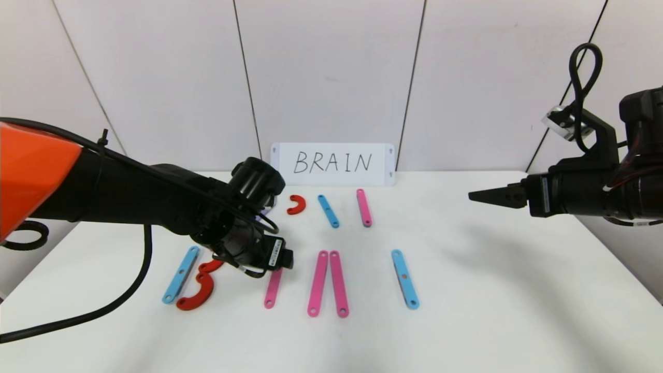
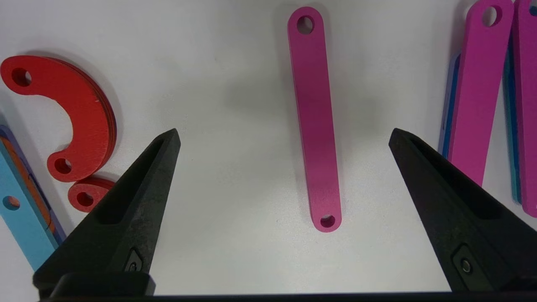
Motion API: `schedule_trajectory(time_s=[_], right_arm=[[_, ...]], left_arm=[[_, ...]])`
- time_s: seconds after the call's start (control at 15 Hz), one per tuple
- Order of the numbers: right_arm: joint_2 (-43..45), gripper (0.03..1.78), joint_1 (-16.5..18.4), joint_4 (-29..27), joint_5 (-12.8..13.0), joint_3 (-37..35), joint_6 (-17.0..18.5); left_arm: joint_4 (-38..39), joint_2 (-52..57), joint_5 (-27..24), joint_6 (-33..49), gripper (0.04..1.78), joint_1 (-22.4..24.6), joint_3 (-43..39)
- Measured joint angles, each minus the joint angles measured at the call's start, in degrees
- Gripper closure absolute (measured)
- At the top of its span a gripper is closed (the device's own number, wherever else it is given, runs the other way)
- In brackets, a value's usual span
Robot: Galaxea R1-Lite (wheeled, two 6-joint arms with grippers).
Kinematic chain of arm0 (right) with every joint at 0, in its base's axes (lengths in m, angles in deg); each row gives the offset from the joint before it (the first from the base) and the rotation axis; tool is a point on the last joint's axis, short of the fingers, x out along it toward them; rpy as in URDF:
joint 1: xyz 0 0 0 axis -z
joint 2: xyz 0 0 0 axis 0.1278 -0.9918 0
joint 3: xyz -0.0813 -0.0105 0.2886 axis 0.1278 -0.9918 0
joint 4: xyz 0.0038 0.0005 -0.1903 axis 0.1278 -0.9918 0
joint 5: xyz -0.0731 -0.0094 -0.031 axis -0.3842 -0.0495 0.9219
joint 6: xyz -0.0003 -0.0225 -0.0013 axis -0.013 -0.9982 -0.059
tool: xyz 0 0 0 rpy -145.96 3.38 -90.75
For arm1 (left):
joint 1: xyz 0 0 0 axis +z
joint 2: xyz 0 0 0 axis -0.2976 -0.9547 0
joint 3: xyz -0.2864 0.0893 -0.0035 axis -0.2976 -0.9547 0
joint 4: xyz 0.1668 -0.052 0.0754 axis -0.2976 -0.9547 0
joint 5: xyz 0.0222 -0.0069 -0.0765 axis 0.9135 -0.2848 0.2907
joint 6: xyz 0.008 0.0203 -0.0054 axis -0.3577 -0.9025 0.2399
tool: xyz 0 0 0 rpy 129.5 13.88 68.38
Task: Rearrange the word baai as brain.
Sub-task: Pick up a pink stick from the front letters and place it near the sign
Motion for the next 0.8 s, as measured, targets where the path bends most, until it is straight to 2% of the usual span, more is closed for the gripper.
schedule_trajectory(time_s=[0.27, 0.8], right_arm=[[0.00, 0.07, -0.02, 0.00, -0.04, 0.00, 0.00], [0.02, 0.07, 0.00, 0.00, -0.01, -0.05, 0.00]], left_arm=[[4.10, -0.52, 0.13, 1.30, 0.07, -0.30, -2.39], [4.21, -2.96, 0.26, 2.32, 0.07, -0.74, -2.28]])
